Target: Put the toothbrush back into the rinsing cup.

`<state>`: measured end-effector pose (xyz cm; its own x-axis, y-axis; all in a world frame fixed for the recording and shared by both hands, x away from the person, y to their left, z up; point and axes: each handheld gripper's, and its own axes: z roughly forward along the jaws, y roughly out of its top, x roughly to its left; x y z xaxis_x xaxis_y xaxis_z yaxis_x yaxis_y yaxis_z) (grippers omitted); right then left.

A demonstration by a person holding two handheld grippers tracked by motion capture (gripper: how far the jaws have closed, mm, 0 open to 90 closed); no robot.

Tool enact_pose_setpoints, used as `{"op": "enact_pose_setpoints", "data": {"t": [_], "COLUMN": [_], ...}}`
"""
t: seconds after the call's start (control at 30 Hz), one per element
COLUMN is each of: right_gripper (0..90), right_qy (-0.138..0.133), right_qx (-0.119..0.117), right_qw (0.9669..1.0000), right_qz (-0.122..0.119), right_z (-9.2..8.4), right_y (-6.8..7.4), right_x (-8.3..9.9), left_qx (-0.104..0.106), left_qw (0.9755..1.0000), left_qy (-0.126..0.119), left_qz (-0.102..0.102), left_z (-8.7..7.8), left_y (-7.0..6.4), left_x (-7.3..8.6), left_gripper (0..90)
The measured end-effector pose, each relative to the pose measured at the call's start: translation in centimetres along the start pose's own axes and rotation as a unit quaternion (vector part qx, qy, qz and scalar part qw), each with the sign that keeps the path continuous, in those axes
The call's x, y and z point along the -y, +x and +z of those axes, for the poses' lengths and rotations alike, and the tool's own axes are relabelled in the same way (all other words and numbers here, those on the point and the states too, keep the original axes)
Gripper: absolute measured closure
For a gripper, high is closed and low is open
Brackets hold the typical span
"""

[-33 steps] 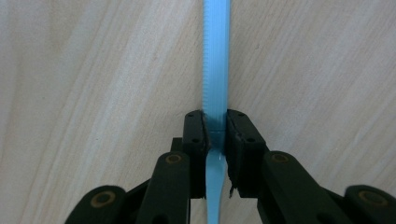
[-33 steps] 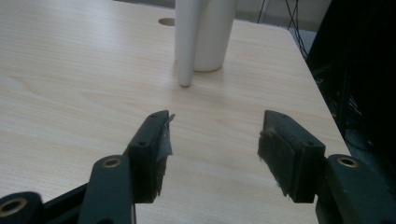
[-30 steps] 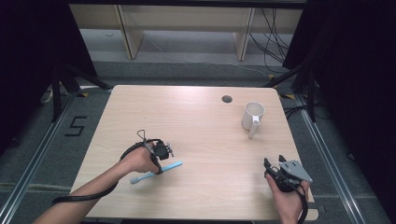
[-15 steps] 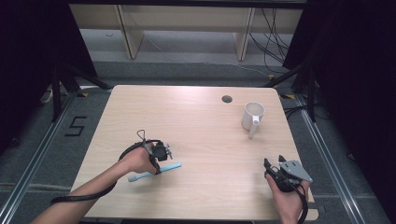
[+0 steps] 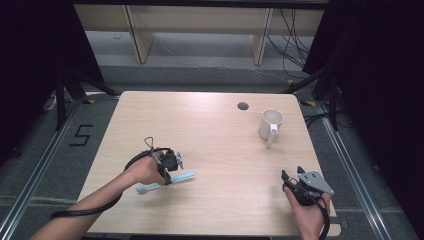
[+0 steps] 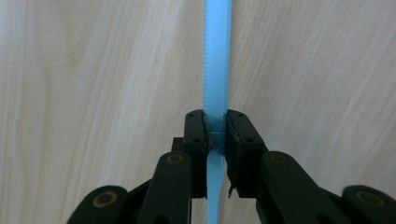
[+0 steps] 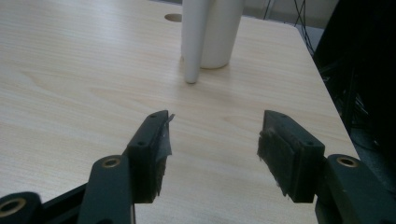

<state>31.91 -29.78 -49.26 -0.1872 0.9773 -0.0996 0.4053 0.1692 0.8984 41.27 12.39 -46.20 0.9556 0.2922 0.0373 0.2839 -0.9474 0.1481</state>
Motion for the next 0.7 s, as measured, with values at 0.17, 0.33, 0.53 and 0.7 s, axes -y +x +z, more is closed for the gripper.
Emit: {"op": "enact_pose_setpoints", "data": {"t": [0.17,0.33,0.53,0.7], "right_gripper": [43.5,43.4,43.3,43.2], "right_qy": [0.012,0.019,0.019,0.011], "right_qx": [-0.048,-0.107,-0.188,-0.253], "right_qw": [0.9988,0.994,0.9817,0.965], "right_qz": [0.004,-0.014,-0.027,-0.069], "right_z": [0.0,-0.1,0.3,1.0], "right_y": [0.2,1.0,2.6,3.7], "right_x": [-0.4,-1.1,-1.7,-2.0], "left_qx": [0.001,-0.008,-0.013,-0.012], "left_qw": [0.9998,0.9989,0.9976,0.995], "left_qy": [-0.002,-0.005,-0.018,-0.038], "left_qz": [0.018,0.045,0.065,0.091], "left_z": [-0.7,-1.4,-2.2,-2.6], "left_y": [-0.6,-1.3,-2.3,-2.9], "left_x": [-0.1,-0.3,-0.6,-0.8], "left_gripper": [78.6,78.6,78.6,78.6]}}
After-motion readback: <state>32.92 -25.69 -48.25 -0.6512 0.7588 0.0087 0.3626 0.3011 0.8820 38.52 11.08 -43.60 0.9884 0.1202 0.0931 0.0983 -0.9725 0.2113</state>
